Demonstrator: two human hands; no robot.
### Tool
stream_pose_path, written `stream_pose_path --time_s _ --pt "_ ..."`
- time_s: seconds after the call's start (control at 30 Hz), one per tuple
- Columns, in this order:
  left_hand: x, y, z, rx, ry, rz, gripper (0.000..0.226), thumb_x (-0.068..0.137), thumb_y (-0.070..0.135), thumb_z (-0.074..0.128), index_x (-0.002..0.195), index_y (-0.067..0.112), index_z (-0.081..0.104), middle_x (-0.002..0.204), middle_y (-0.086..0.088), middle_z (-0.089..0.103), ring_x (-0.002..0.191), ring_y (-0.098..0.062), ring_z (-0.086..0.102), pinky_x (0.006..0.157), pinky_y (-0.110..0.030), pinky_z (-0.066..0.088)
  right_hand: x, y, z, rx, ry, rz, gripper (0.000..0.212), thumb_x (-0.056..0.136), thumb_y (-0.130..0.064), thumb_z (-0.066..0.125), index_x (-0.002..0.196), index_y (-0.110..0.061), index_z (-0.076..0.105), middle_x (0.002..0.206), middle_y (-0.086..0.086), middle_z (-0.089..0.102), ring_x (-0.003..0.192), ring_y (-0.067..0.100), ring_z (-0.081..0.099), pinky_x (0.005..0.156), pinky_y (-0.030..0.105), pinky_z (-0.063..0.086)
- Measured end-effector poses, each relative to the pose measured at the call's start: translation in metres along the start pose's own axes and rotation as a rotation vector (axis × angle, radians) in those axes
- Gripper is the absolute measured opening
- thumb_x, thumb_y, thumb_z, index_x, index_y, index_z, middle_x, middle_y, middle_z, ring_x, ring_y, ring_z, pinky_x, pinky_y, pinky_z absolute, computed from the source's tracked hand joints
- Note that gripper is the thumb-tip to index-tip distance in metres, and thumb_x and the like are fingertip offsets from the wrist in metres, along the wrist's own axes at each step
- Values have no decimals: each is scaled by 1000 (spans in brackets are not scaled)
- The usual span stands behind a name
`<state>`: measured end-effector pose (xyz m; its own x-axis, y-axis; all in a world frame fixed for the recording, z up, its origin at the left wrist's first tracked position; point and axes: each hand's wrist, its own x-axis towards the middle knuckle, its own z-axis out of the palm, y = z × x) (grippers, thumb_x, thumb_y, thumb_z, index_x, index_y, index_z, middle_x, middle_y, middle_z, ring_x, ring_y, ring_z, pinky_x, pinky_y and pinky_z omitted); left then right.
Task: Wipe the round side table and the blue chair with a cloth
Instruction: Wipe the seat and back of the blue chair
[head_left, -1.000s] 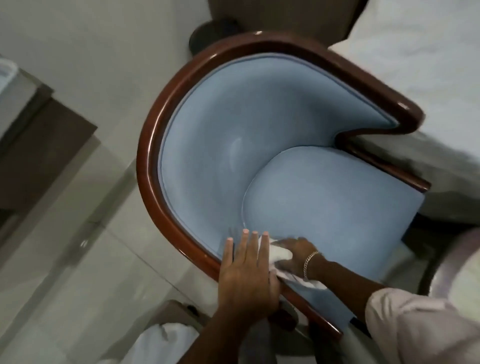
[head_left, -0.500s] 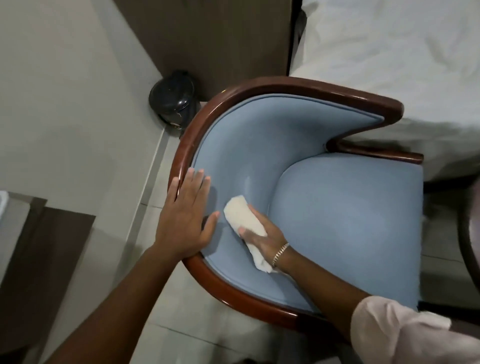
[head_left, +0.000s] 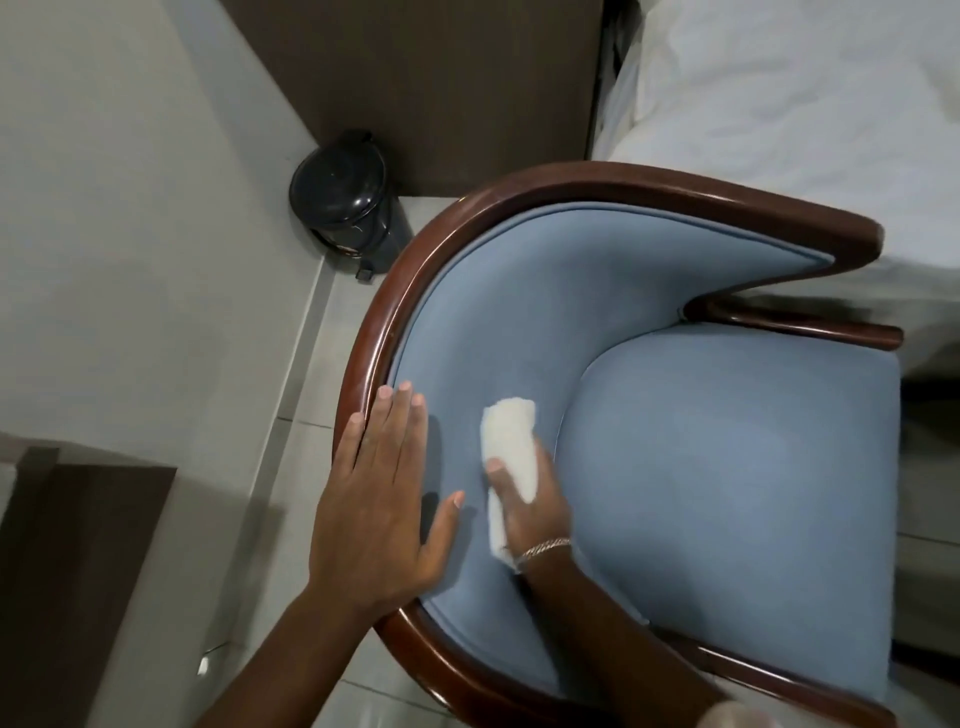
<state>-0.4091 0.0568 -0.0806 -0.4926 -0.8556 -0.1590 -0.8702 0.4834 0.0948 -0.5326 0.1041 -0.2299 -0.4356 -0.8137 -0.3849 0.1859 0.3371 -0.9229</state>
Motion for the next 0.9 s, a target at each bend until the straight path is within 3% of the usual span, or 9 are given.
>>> stream_pose_path --time_s 0.1,0.2,0.27,0.43,0.5,0.57,0.67,0.77,0.9 --pt "1 -3 6 -57 38 5 80 91 50 37 156 7 18 167 -10 15 156 -27 11 123 -54 22 21 -48 42 -146 59 -149 65 81 -67 57 139 -58 30 146 -20 44 137 5 40 111 27 34" --pt "3 -3 7 -78 50 3 81 90 51 38 155 7 21 167 -9 17 156 -27 12 123 -54 21 80 -58 44 -151 209 -263 67 85 -51 61 145 -31 38 148 0 46 137 19 42 113 33 31" --pt "4 -1 6 -85 57 -3 80 90 56 36 154 10 23 165 -8 22 154 -30 18 122 -56 24 104 -34 22 -67 279 -152 63 88 -38 65 144 -20 41 146 7 50 135 23 46 112 29 32" --pt "4 -5 6 -109 57 20 80 93 65 21 155 15 19 164 -8 28 152 -30 23 120 -55 26 37 39 -25 -367 31 326 60 87 -58 58 139 -33 41 145 -1 53 132 23 51 109 34 38" --pt "2 -6 4 -136 44 41 77 94 60 24 154 12 26 162 -7 31 152 -28 25 122 -52 24 10 24 -33 -352 -74 322 52 81 -63 60 127 -40 51 129 -10 63 121 14 59 96 27 44" --pt "-2 -8 3 -241 86 79 67 96 52 32 150 12 39 156 0 41 148 -25 36 125 -45 21 -5 -22 -27 -223 -107 230 41 72 -68 63 108 -49 59 107 -28 68 105 -10 62 81 12 44" --pt "-6 -10 -14 -784 221 -138 49 95 41 44 141 26 52 143 19 55 133 -11 53 121 -27 26 -23 -109 0 -155 -121 51 52 67 -71 65 110 -43 61 105 -26 70 104 -4 64 79 9 46" --pt "-13 -32 -51 -1626 270 -456 49 88 42 62 135 26 58 130 -2 71 116 -19 67 103 -42 50 -45 -183 47 -282 -150 -208 66 73 -59 68 133 -37 52 126 -21 59 116 0 55 98 18 42" --pt "-46 -118 -112 -1964 191 -439 65 73 58 74 125 19 66 119 -14 74 110 -30 71 79 -47 61 -85 -256 139 -323 -370 -410 64 76 -45 63 136 -29 49 132 -9 57 122 7 52 106 26 41"
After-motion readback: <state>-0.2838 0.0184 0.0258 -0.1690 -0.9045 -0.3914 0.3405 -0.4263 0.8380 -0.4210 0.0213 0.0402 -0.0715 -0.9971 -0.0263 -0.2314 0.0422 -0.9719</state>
